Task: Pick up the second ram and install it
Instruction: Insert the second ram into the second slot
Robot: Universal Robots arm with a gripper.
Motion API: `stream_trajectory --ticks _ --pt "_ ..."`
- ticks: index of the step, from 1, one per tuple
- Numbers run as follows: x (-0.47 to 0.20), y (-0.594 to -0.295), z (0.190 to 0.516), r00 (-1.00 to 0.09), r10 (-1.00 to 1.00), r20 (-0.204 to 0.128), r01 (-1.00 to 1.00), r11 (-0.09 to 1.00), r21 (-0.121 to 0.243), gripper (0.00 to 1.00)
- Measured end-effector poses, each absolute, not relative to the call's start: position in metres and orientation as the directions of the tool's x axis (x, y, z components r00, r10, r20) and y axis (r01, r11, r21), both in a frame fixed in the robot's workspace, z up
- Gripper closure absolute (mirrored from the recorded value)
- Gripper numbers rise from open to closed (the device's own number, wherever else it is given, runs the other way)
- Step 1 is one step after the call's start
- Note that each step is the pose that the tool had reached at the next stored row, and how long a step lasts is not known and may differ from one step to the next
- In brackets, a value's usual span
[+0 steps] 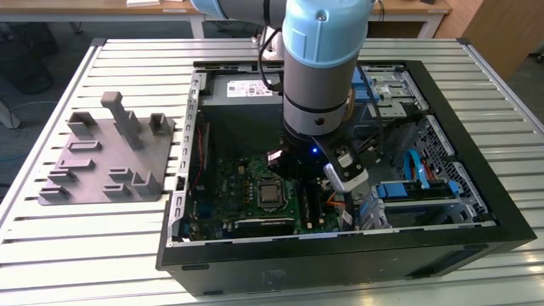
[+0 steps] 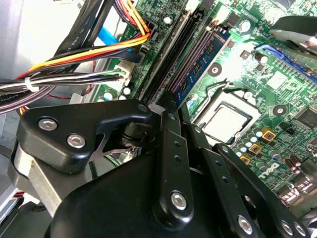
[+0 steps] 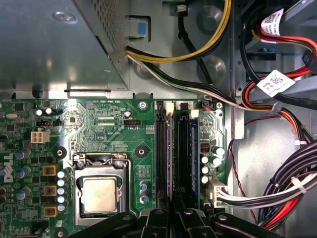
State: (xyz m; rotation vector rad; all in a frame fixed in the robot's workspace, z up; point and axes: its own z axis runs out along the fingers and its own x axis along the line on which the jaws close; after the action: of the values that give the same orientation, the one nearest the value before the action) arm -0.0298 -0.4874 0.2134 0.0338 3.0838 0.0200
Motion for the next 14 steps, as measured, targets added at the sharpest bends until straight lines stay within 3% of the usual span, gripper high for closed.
stream_trajectory --ticks 14 --pt "-0.0289 -0.4874 0.2096 -0.998 0.008 -0.056 0.007 1.000 0.013 0.86"
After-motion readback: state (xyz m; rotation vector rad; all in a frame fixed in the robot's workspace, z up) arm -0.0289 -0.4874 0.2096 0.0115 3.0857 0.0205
